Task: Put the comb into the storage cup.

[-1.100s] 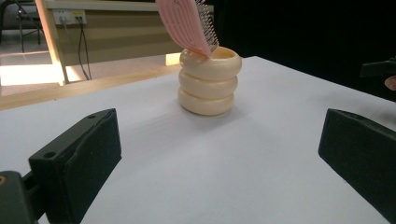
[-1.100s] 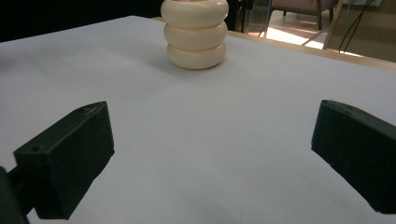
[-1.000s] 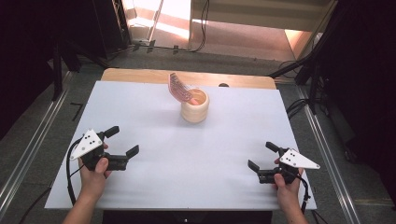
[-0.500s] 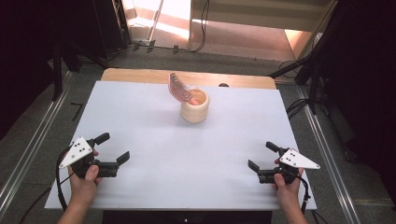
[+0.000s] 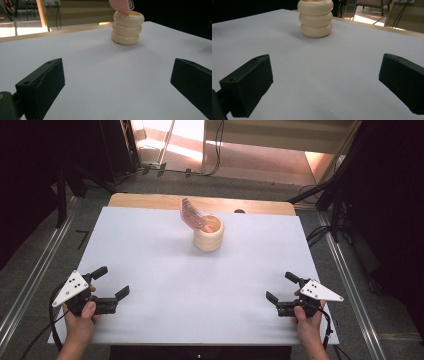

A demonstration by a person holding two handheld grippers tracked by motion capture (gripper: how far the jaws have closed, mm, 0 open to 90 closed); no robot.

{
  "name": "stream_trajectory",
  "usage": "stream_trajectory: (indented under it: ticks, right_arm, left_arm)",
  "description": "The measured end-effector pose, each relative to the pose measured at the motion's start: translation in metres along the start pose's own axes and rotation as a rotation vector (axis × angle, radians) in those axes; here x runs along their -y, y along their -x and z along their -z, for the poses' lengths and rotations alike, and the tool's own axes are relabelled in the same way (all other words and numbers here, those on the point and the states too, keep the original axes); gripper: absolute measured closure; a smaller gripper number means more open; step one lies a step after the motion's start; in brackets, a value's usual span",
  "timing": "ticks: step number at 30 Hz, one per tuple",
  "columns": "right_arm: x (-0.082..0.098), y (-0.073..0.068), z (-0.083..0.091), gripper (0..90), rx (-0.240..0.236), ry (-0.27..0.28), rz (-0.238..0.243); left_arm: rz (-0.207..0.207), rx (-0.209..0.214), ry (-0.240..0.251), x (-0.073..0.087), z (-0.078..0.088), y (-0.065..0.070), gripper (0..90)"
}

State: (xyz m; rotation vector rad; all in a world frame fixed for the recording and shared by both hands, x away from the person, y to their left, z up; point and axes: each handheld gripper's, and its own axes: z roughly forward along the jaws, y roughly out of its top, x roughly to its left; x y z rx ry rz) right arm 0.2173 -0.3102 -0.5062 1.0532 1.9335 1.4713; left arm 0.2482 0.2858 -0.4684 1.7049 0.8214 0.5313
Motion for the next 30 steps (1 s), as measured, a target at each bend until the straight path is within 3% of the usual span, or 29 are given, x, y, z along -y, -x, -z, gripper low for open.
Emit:
stream_trajectory:
  ticks: [20,30]
  right_arm:
    - [0.001,0.003,0.000,0.0,0.002,0.000,-0.006]
    - [0.002,0.003,0.000,0.0,0.002,0.000,-0.015]
  left_arm:
    - [-0.019,-0.031,-0.002,0.008,0.022,-0.011,0.0]
    - [-0.016,-0.033,-0.016,0.008,0.019,-0.012,0.0]
